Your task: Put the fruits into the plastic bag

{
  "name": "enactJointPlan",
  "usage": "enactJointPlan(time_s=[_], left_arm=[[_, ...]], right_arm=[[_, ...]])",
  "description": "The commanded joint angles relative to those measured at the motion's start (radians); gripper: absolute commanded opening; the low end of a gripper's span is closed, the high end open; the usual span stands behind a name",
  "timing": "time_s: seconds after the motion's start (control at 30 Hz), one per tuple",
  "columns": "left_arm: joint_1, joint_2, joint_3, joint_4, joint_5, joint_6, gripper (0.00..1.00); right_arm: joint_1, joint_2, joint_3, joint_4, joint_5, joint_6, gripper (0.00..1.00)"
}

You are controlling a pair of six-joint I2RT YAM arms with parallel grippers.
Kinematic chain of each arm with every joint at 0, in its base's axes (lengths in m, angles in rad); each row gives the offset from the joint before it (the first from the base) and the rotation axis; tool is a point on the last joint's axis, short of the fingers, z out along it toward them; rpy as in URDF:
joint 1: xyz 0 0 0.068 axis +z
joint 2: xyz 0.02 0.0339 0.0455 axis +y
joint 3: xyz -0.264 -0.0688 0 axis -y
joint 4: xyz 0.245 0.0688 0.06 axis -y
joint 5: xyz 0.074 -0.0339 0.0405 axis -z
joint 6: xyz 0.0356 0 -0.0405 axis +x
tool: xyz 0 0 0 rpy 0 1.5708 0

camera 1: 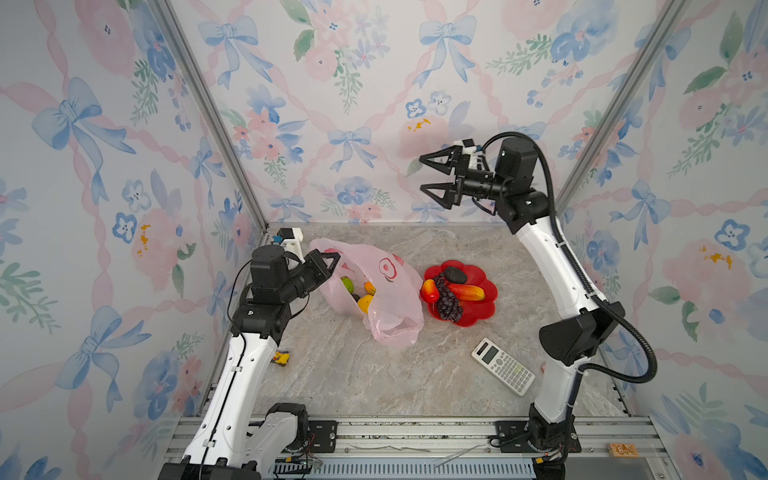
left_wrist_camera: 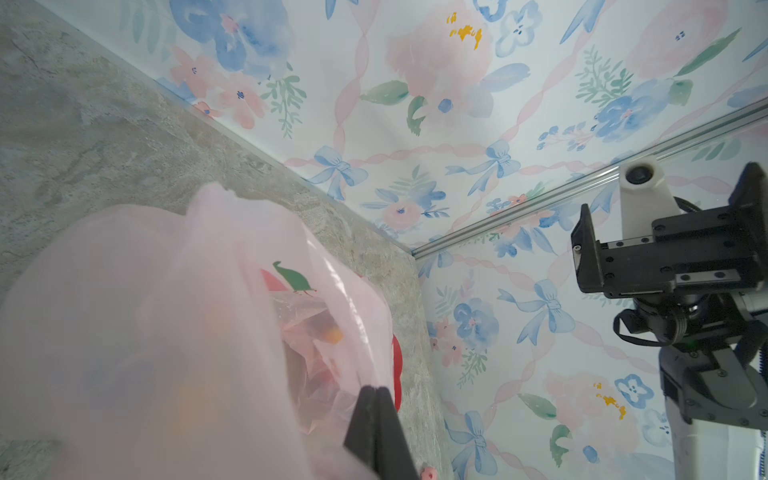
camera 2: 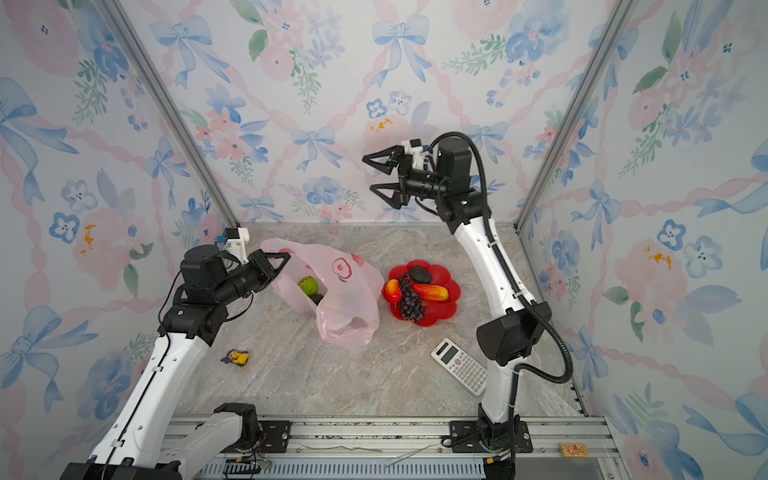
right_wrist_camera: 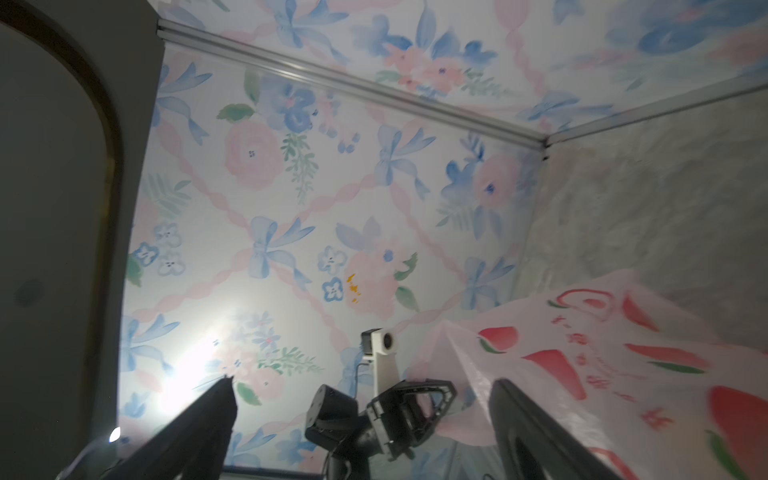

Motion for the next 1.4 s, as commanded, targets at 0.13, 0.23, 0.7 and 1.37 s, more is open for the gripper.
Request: enactJointPlan(time_s=[0.13,0.23,0.7,1.37], left_arm=[[-0.005,-0.003,0.032,0.000,0.042,0.018,0.00],[-0.007,-0.007,0.038,-0.002,0.057,0.016,0.00],[-0.033,-0.002,0.220,-0.188,0.021,0.085,0.00],[-0.058,0.014,0.269,-0.263,0.011,0.124,0.00]], right_arm=[[-0.081,0.075,0.071,-1.086,0.586,-0.772,0.96],[-0.077,0.071,-0.037,-1.120,0.711,-0.830,0.96],[0.043,0.101,-0.279,-0.985,0.683,-0.910,1.00],[0.131,0.192,-0.348,-0.809,0.524,-0.828,0.82]])
